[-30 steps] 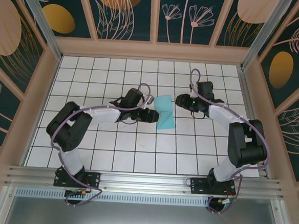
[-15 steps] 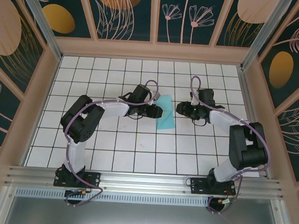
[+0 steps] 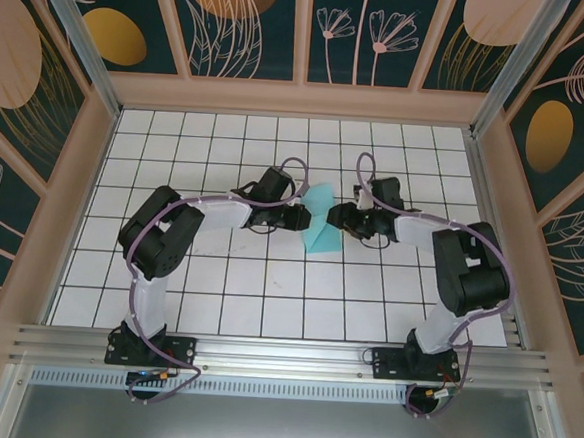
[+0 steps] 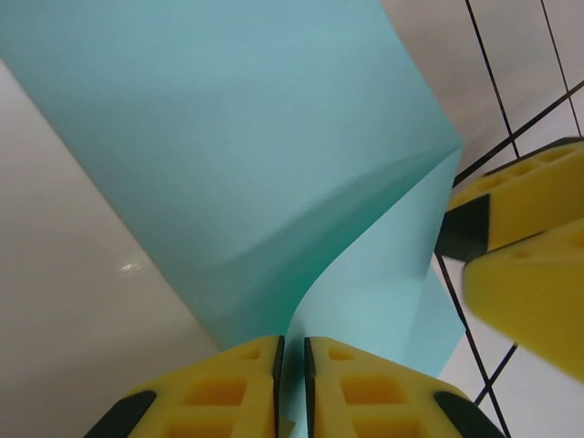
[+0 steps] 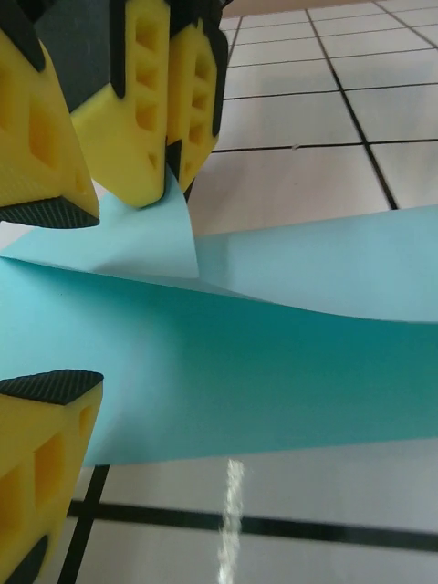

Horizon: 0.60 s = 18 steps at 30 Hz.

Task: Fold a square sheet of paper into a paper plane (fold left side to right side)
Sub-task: Turn over the paper at the center of the table.

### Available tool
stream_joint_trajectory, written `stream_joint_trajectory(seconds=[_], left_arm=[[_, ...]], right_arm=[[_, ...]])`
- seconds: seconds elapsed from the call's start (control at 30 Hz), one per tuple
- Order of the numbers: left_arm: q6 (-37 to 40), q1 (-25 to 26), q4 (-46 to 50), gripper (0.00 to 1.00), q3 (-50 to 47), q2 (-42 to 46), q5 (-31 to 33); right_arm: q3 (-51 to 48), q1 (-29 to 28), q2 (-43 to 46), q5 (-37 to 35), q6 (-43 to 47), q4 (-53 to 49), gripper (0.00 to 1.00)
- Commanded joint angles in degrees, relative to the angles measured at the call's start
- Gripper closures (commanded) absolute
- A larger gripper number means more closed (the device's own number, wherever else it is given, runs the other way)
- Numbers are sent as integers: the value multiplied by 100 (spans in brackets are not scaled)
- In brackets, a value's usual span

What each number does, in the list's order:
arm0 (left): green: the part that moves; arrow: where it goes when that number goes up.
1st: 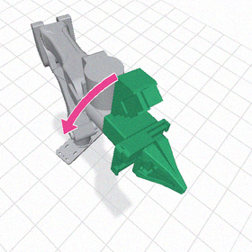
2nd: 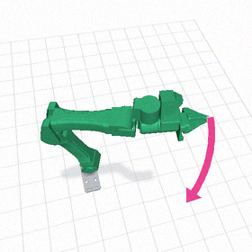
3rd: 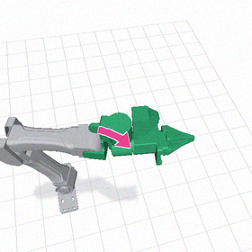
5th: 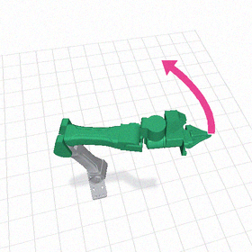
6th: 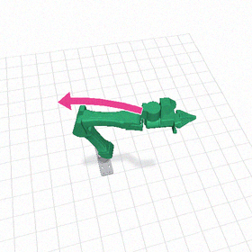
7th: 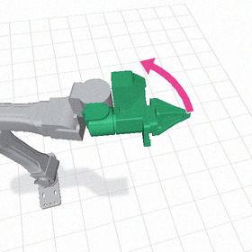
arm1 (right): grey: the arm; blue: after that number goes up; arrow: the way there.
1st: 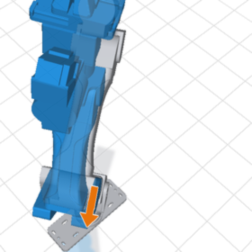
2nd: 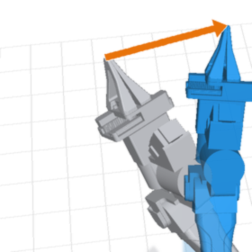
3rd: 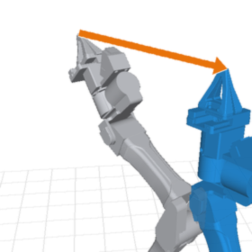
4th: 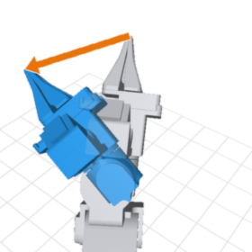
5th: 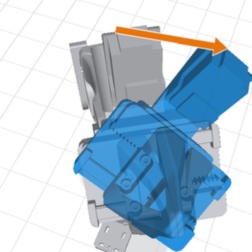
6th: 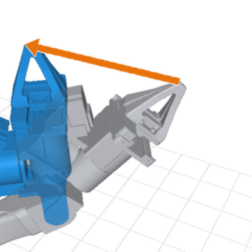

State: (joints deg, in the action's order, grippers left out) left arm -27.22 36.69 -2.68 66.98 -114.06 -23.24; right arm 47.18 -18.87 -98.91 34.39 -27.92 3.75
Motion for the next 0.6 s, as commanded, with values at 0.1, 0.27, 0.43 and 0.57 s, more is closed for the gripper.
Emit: stream_joint_trajectory(seconds=[0.1,0.27,0.43,0.57], left_arm=[[24,-57,118,80,-45,140,142],[17,-74,177,69,-18,136,334],[-104,-205,-39,48,-339,675,458],[-361,-397,-296,27,-748,1536,520]], right_arm=[[310,-213,-442,278,-225,419,56],[431,-271,-602,359,-275,445,73],[334,-136,-307,446,-307,516,92],[72,282,207,869,-574,1024,93]])
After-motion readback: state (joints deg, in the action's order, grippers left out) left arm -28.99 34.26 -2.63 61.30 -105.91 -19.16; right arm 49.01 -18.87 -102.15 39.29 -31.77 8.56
